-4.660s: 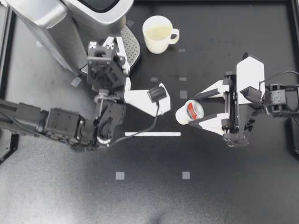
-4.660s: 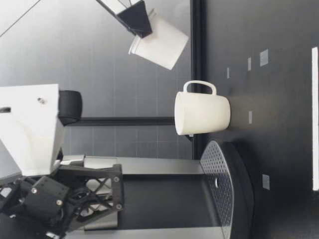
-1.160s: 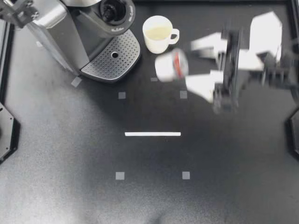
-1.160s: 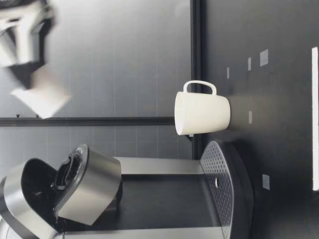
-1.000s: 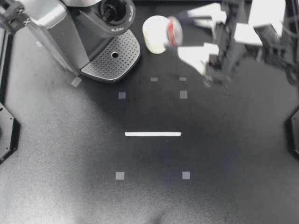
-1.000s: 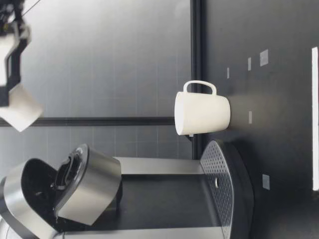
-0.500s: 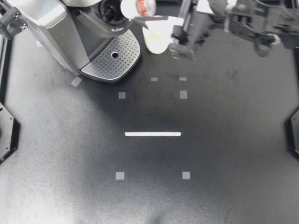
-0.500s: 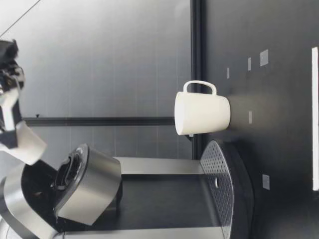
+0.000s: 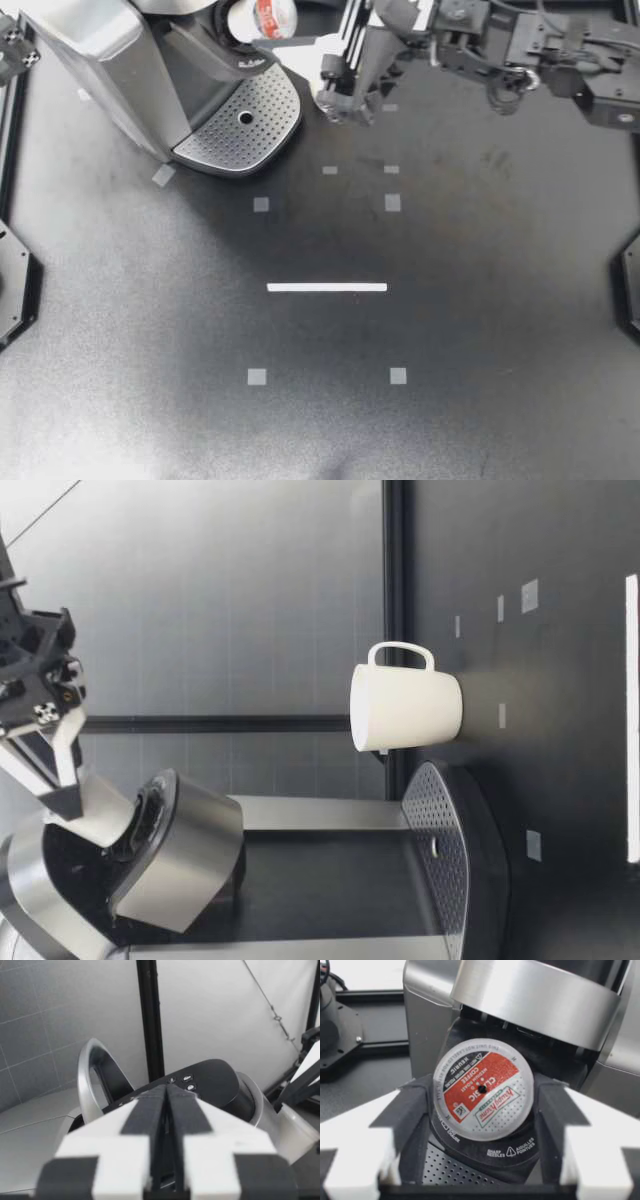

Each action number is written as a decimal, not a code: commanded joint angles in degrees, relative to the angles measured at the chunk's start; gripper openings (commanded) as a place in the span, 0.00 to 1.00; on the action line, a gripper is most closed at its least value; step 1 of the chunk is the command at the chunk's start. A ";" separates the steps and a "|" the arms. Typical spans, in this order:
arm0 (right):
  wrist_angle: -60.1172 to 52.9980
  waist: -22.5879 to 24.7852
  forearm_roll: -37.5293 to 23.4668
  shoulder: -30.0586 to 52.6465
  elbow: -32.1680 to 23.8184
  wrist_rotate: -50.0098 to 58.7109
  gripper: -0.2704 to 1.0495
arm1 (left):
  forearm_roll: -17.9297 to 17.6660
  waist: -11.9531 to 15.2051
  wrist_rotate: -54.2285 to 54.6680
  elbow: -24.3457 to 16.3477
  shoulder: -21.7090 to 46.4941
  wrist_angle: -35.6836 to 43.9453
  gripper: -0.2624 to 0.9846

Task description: Place the coffee capsule inside the capsule container, then place the cup onto the center of the cup tray.

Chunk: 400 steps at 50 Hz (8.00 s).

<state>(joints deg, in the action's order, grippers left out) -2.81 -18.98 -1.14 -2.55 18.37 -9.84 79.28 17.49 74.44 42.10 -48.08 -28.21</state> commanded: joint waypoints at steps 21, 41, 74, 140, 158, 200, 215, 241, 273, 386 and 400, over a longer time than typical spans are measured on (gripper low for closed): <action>-0.62 -1.41 -0.88 1.14 -2.90 0.00 0.58 | 0.18 0.09 0.00 -0.70 0.00 0.09 0.30; 0.44 -1.41 -1.05 3.52 -4.22 0.00 0.58 | 0.18 0.09 0.00 -0.79 0.00 -0.09 0.30; 0.53 0.09 -2.90 1.67 -4.92 0.26 0.81 | 0.18 0.09 0.00 -0.62 0.00 -0.26 0.30; -24.70 9.14 0.18 -35.24 34.10 11.07 0.53 | 5.71 8.35 5.54 -0.09 6.50 -12.48 0.30; -25.14 9.14 0.18 -35.68 34.28 11.07 0.53 | 5.71 11.51 7.03 -0.09 8.70 -7.21 0.30; -26.10 9.14 0.00 -35.86 34.28 11.07 0.53 | 5.36 13.97 17.40 -2.37 10.28 26.19 0.30; -26.98 9.14 0.00 -35.60 34.54 11.07 0.53 | 5.36 9.40 18.02 -2.64 14.15 27.25 0.30; -27.16 9.14 0.00 -35.77 35.16 10.99 0.53 | 4.39 5.63 19.25 -0.79 18.81 23.20 0.30; 5.36 0.00 -0.35 -32.52 22.32 5.27 0.53 | -13.71 -16.88 -14.68 -16.17 22.85 -23.64 0.30; 41.22 -25.75 39.55 16.08 -2.99 -59.15 0.69 | -41.75 -26.19 -37.09 -18.54 8.88 -29.27 0.30; 39.99 -25.40 39.55 17.40 -3.08 -58.97 0.69 | -41.66 -26.19 -37.09 -18.54 8.88 -29.18 0.30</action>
<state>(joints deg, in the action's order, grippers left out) 37.44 -44.82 38.14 15.64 16.79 -68.91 37.27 -8.61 37.27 24.17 -38.94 -57.83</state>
